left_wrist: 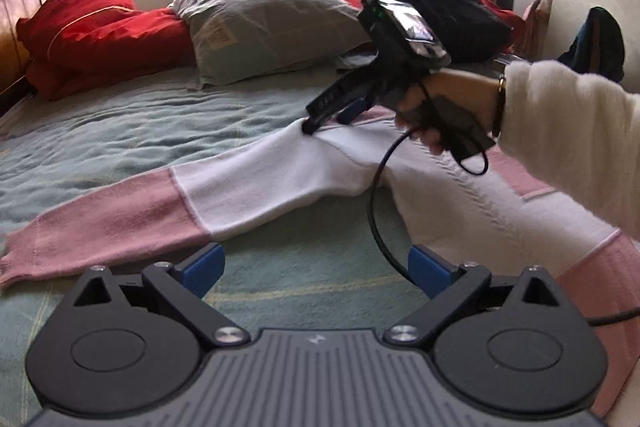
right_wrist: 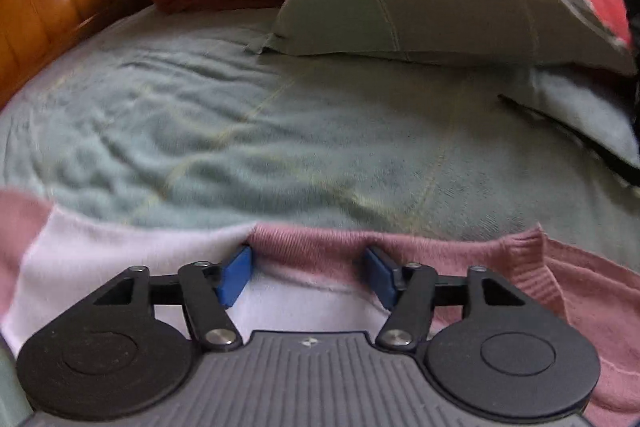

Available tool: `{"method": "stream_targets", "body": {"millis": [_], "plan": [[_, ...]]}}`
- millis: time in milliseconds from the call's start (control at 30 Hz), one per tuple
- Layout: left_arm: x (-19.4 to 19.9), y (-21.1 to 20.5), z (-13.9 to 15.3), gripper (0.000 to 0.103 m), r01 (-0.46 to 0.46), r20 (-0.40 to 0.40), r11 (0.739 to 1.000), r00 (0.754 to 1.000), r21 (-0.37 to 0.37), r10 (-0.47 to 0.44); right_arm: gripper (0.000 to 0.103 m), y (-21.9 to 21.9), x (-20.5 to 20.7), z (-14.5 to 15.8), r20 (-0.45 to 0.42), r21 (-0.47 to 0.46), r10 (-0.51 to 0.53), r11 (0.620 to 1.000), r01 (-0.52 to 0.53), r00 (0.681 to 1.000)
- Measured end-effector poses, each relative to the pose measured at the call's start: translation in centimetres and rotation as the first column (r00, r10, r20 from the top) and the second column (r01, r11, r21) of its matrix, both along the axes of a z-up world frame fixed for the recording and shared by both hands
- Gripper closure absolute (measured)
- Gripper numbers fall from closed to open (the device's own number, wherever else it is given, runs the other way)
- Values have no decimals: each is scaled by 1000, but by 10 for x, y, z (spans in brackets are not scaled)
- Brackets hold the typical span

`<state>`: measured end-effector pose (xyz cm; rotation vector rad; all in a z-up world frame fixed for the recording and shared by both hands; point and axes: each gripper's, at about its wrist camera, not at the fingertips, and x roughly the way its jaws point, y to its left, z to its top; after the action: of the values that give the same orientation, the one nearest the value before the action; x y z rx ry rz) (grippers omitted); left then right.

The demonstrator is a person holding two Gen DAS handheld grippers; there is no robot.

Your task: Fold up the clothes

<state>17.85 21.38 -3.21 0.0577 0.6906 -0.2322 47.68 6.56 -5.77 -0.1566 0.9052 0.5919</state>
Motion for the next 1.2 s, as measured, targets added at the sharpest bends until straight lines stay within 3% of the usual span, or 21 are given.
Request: {"method": "stream_targets", "body": {"millis": [67, 200, 400, 533, 733, 833, 933, 1067, 1133, 1200], "plan": [[-1, 3, 0, 5, 1, 0, 1000, 1000, -8, -1, 34, -1, 6, 4, -25, 10, -2, 1000, 3, 1000], [-1, 14, 4, 5, -6, 5, 999, 1000, -33, 6, 29, -21, -29, 17, -47, -20, 10, 1000, -10, 999], [36, 34, 10, 5, -8, -6, 991, 1000, -133, 7, 28, -50, -105, 24, 28, -94, 75, 993, -72, 997], [102, 44, 1, 5, -2, -104, 959, 994, -283, -28, 21, -59, -133, 34, 49, -75, 101, 992, -97, 994], [173, 44, -39, 6, -86, -291, 932, 957, -352, -22, 13, -56, -153, 40, 91, -90, 114, 990, -106, 989], [186, 53, -45, 5, -141, -271, 929, 961, -342, 46, 1, -56, -160, 41, 87, -68, 119, 991, -113, 989], [201, 61, -50, 6, -203, -252, 934, 959, -293, 129, 0, -59, -167, 43, 72, -31, 105, 994, -103, 992], [212, 65, -47, 6, -251, -262, 919, 950, -303, 173, 0, -64, -178, 45, 33, 10, 59, 998, -59, 998], [209, 57, -37, 6, -252, -265, 922, 948, -294, 174, 0, -68, -187, 47, 12, 20, 41, 999, -41, 999], [200, 43, -25, 5, -185, -240, 930, 965, -319, 109, 0, -74, -197, 50, 5, 44, 31, 999, -31, 1000]]}}
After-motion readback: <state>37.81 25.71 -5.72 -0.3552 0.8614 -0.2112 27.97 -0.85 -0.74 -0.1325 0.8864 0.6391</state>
